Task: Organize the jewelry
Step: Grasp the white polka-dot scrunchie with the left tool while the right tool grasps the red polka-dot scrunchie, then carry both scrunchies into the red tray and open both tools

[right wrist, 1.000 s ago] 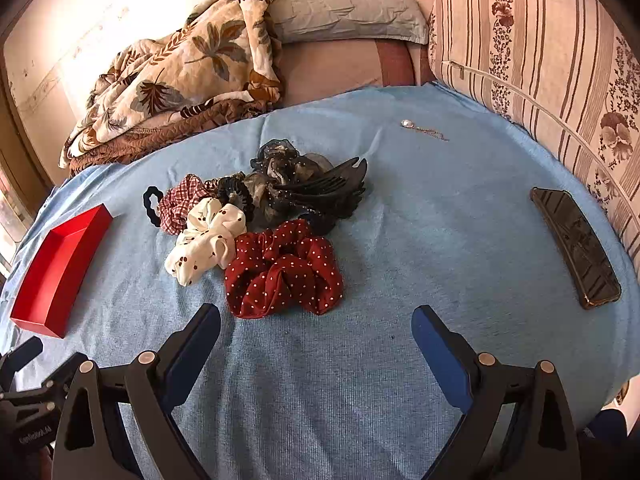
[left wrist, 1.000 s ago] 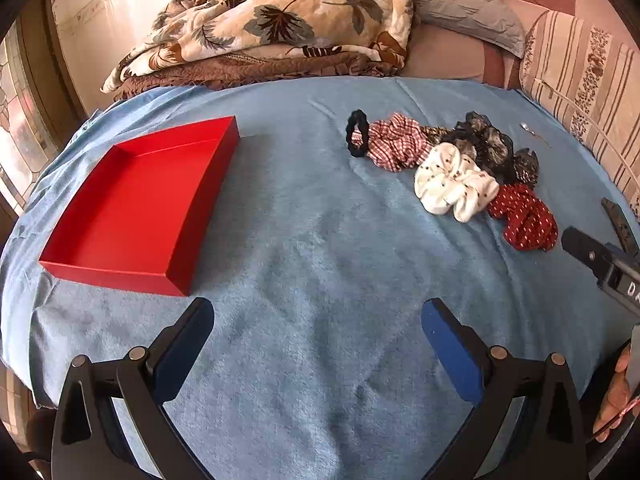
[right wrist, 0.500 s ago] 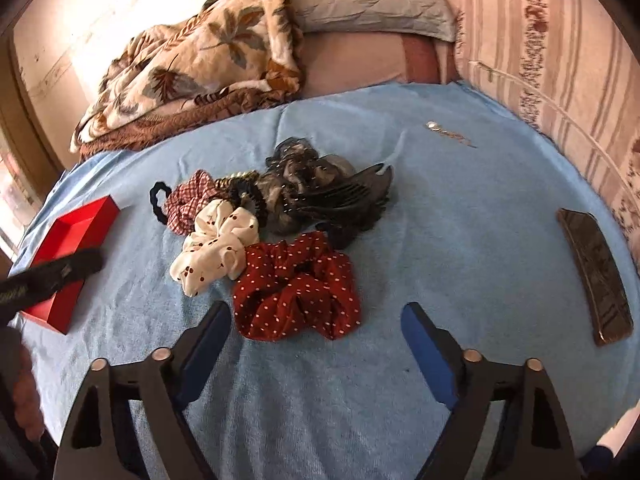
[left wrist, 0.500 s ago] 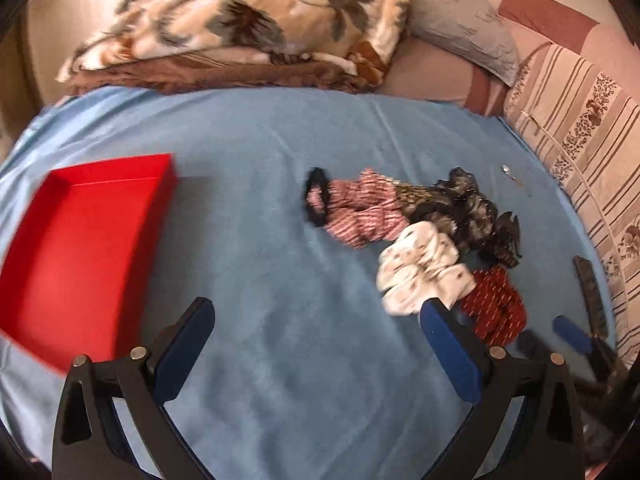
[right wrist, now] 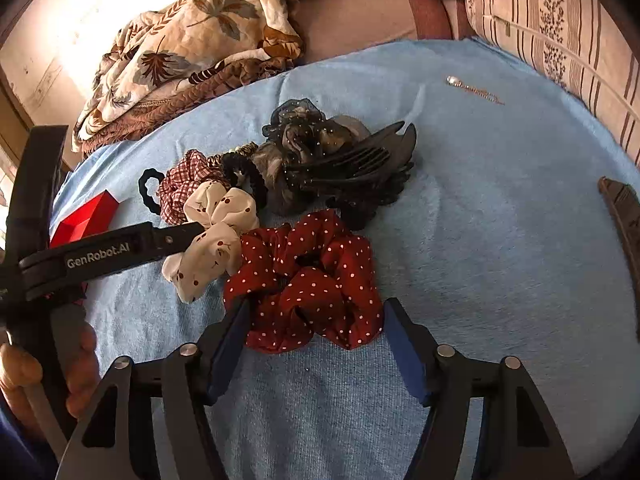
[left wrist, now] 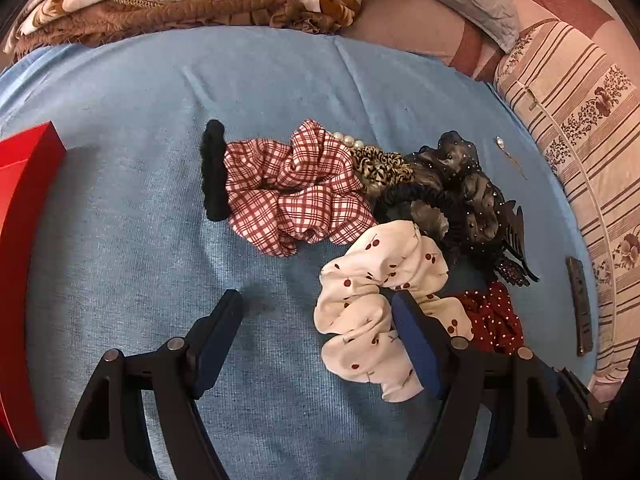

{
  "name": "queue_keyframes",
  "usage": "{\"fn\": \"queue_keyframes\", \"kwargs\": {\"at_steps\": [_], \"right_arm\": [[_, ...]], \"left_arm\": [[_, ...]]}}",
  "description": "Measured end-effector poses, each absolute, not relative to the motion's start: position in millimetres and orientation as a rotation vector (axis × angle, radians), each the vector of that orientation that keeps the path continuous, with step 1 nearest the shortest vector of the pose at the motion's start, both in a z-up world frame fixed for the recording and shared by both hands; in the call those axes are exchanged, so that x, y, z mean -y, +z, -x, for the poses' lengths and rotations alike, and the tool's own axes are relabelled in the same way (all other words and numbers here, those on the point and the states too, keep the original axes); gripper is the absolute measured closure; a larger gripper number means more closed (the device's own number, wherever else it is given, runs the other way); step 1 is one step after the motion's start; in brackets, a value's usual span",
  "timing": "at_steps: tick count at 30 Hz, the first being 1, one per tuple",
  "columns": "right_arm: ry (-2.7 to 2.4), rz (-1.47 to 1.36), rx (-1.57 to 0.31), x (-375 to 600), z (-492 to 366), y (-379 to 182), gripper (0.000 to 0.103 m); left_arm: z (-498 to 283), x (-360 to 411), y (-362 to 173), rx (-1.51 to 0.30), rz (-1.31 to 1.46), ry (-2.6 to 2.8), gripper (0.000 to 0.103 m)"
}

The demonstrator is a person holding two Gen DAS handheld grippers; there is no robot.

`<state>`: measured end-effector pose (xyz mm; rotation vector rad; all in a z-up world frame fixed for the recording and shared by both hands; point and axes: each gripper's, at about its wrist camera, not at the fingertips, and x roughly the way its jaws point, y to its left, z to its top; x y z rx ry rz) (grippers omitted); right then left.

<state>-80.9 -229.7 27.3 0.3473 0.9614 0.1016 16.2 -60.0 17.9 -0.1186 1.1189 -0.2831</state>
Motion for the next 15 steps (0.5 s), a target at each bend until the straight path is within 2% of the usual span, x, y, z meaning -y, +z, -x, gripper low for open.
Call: {"fn": "queue_keyframes", "kwargs": {"at_steps": [1,3,4,5,7,10,15], "right_arm": [[0.103,-0.352,-0.963,229.6,80.3,26.4,0.037],[0.108,-0.359,-0.965,227.8,78.5,24.5,0.046],[0.113,-0.362,-0.966,228.3,78.6,24.2,0.054],[0.12,-0.367,-0.965,227.8,78.3,23.6,0.058],[0.137,-0.385,-0.968,227.6,78.0,22.2,0.077],[0.146,-0.395,-0.959,227.0,80.8,23.3,0.083],[0.147,-0.411,-0.921,226.4,87.6,29.6,0.087]], "left_arm": [[-14.8,63.5,17.6,-1.114,0.107,-0.288,0.034],[-13.5,67.9,16.9,-1.118,0.089,-0.291,0.068],[-12.5,69.5,17.1,-1.12,0.079,-0.291,0.076],[-12.3,70.6,17.4,-1.13,0.084,-0.309,0.091],[-9.1,68.4,21.6,-1.141,0.1,-0.32,0.093],[-0.1,64.9,32.8,-1.118,0.103,-0.319,0.094],[22.4,53.0,54.2,-1.066,0.1,-0.336,0.094]]}}
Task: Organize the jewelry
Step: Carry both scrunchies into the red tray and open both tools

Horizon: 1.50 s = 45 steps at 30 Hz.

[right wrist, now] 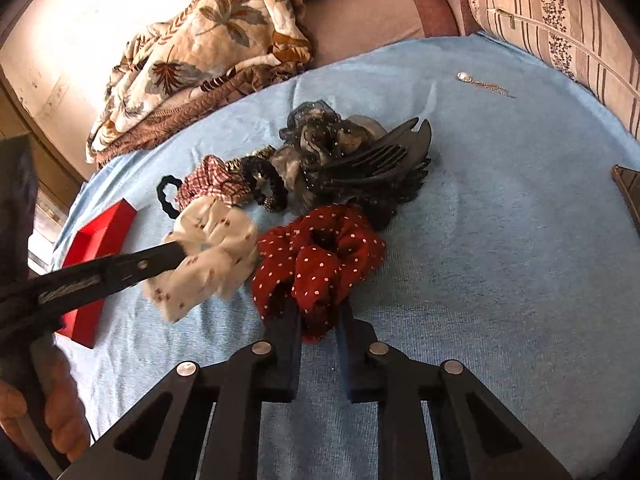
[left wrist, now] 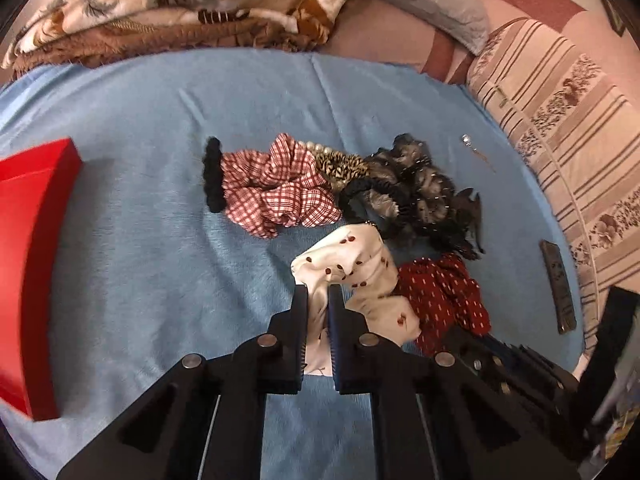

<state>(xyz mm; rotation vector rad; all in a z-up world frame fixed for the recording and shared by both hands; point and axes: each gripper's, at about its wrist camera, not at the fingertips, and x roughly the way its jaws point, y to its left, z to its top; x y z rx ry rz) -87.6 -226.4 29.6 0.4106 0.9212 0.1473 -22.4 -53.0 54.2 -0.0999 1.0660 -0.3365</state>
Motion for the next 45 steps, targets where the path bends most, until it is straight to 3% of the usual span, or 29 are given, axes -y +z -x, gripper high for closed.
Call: {"fn": "queue_keyframes", "kwargs": {"at_steps": [8,16,30,45], "right_arm": [[0.127,-0.407,-0.857,224.5,107.6,41.6,0.09],[0.137,-0.301,-0.781,204.3,123.2,90.9,0.091],[0.437,-0.157,-0.815,36.7,55.4,147.5,0.091],[0.536,0.017,-0.952,-144.7,-53.4,94.6,0.091]], "left_arm": [[54.9,4.6,87.7,-0.96,0.102,-0.298,0.094],[56.1,-90.7,102.5,-0.895,0.19,-0.175,0.094],[2.1,-244.7,90.6,-0.867,0.274,0.102,0.094],[-48.4,-321.6,57.9,-0.946,0.406,0.204,0.094]]}}
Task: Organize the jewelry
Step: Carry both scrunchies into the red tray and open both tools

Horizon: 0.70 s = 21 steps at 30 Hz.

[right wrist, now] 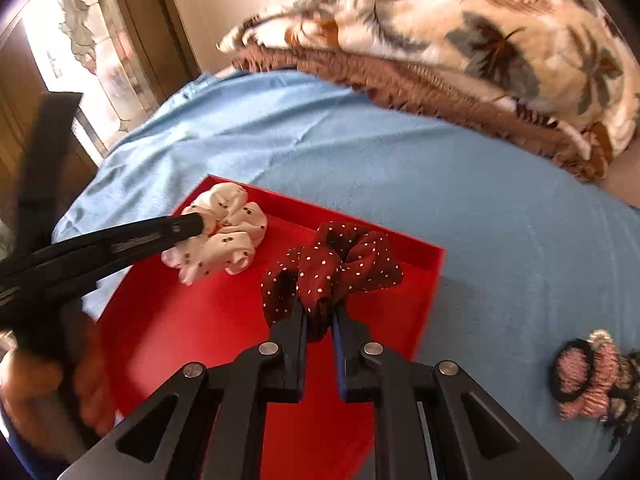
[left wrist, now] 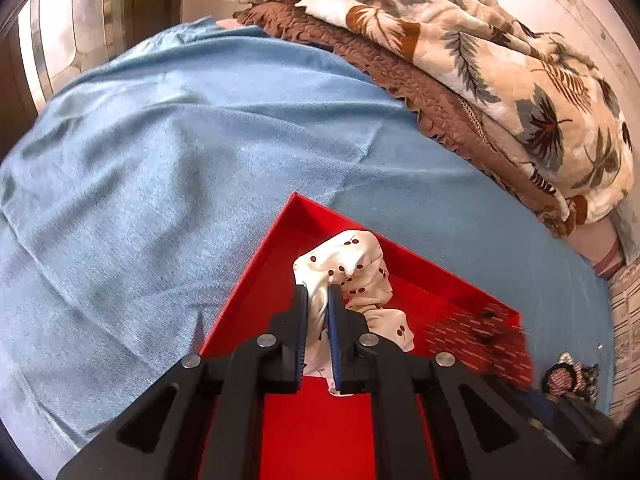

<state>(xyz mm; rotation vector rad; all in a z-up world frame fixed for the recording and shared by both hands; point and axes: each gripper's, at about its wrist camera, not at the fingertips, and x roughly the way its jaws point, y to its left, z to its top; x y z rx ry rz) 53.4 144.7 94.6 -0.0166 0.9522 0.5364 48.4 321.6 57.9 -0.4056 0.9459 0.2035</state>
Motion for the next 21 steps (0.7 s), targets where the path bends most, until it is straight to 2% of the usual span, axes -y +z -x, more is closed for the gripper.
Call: {"fn": "queue_keyframes", "kwargs": {"at_steps": [4,7,8,12,13,21], "right_arm": [[0.537,0.003,-0.982,-156.1,-66.4,83.9,0.091],[0.524,0.029,-0.988,-164.8,-69.9,80.3,0.088],[0.522,0.031,-0.991,-165.2,-69.6,80.0,0.085],[0.51,0.039,-0.983,-160.5,-64.9,86.4,0.06],[0.507,0.034,-0.975,-156.7,-63.0,90.2,0.055],[0.477,0.0,-0.936,-108.9,-36.6,119.3,0.046]], "left_arm": [[-43.9,-325.1,62.0,-0.929,0.436,0.194,0.09],[-37.3,-325.7,68.5,-0.909,0.46,0.169,0.077],[-35.3,-325.8,70.3,-0.902,0.468,0.159,0.072],[-26.8,-327.4,79.1,-0.867,0.488,0.139,0.062],[-24.5,-328.5,80.7,-0.858,0.494,0.142,0.061],[-6.9,-324.3,84.3,-0.849,0.448,0.173,0.061]]}}
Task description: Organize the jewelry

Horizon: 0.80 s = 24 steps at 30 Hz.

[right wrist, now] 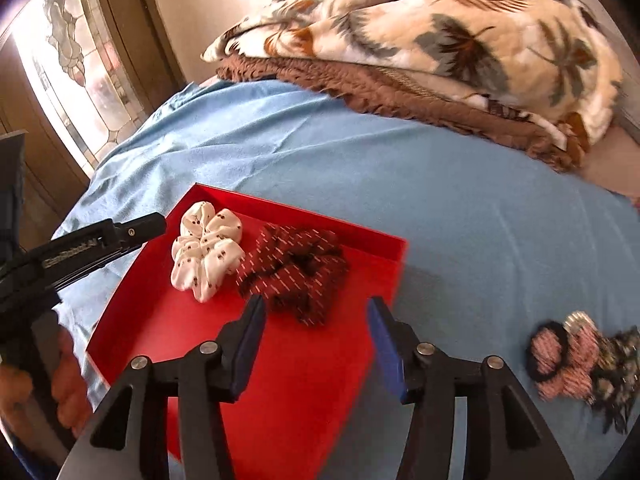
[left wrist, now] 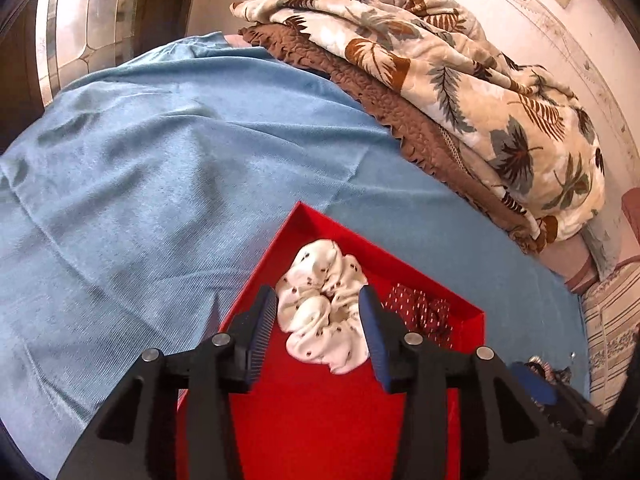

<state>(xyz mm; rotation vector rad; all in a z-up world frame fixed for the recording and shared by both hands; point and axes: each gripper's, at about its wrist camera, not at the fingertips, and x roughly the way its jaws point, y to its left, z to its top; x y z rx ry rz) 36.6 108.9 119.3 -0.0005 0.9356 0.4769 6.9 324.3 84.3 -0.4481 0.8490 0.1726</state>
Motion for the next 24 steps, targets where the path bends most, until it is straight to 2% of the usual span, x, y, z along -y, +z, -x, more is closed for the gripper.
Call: {"fn": "queue_keyframes", "kwargs": {"at_steps": [10,18,24], "right_arm": [[0.31,-0.084,-0.925,35.7,18.0,126.2,0.043],[0.049,-0.199,-0.935,197.1,68.5,103.6,0.043],[-0.018,-0.31,-0.905,266.2,87.6,87.6,0.043]], "left_arm": [[17.8,-286.6,85.7,-0.831,0.329,0.161,0.058],[49.3,-241.6,87.3,-0.759,0.205,0.163,0.057],[79.6,-190.3,100.5,-0.761,0.142,0.075,0.057]]}}
